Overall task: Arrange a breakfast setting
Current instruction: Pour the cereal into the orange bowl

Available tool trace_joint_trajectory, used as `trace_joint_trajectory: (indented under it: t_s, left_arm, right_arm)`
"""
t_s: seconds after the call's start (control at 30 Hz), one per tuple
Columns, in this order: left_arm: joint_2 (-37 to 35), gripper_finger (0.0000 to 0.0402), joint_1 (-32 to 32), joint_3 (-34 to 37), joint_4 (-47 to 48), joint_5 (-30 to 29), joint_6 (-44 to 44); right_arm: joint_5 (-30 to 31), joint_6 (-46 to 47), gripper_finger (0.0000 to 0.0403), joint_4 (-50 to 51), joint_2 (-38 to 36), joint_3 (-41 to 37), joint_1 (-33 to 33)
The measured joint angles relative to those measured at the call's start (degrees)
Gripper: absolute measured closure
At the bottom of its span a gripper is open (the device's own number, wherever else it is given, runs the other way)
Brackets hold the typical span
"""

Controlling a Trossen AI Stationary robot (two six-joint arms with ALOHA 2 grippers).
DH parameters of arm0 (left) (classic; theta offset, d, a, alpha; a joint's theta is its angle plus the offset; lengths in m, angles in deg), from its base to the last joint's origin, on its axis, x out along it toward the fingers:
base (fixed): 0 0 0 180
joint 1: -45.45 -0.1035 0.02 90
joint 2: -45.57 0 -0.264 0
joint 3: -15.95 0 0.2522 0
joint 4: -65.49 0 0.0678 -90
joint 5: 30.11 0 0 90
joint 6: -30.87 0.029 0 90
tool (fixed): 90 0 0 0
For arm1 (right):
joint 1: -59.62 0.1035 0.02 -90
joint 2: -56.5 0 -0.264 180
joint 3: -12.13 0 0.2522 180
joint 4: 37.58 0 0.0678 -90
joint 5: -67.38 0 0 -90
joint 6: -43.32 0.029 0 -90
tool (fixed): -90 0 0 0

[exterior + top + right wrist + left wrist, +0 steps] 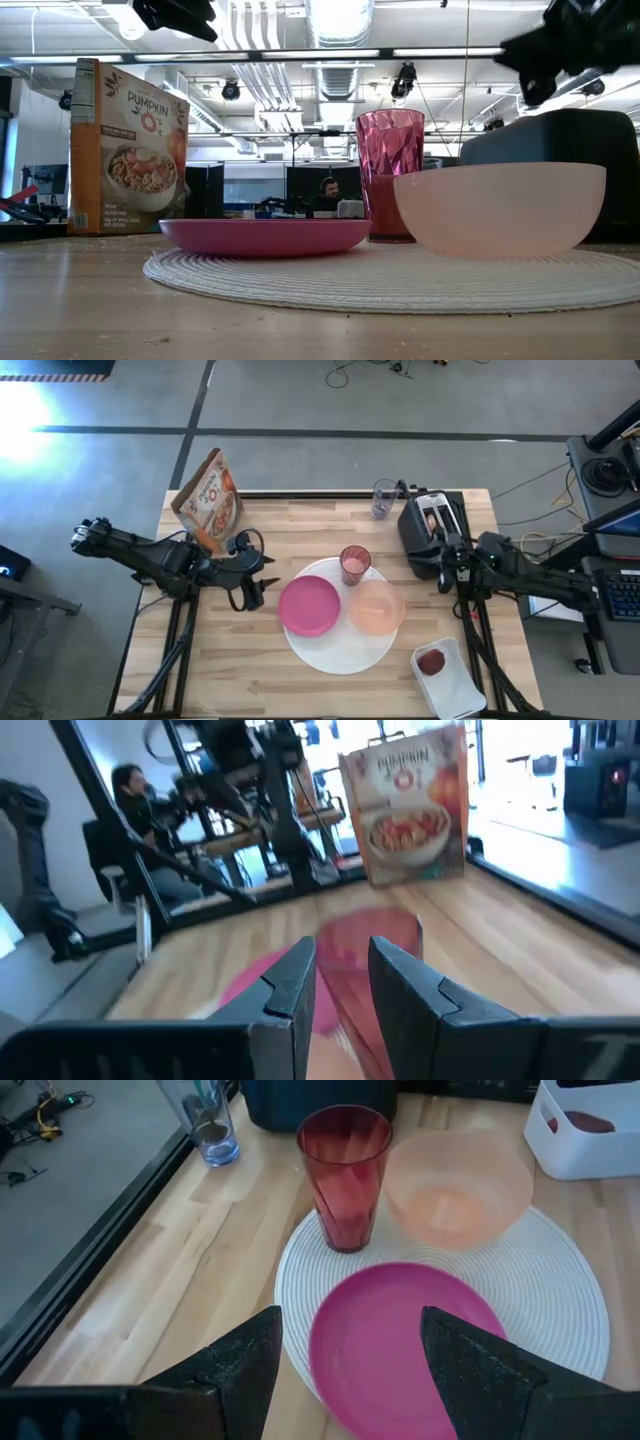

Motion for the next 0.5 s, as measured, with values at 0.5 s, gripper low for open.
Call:
trace_joint_trajectory:
  t_s: [0.5]
  left_arm:
    - [0.0, 0.0179, 0.0, 0.0, -0.3, -0.1, 1.8]
  right_arm:
    - [-3.1, 2.7, 0.0326, -25.7, -0.4, -12.9, 0.0]
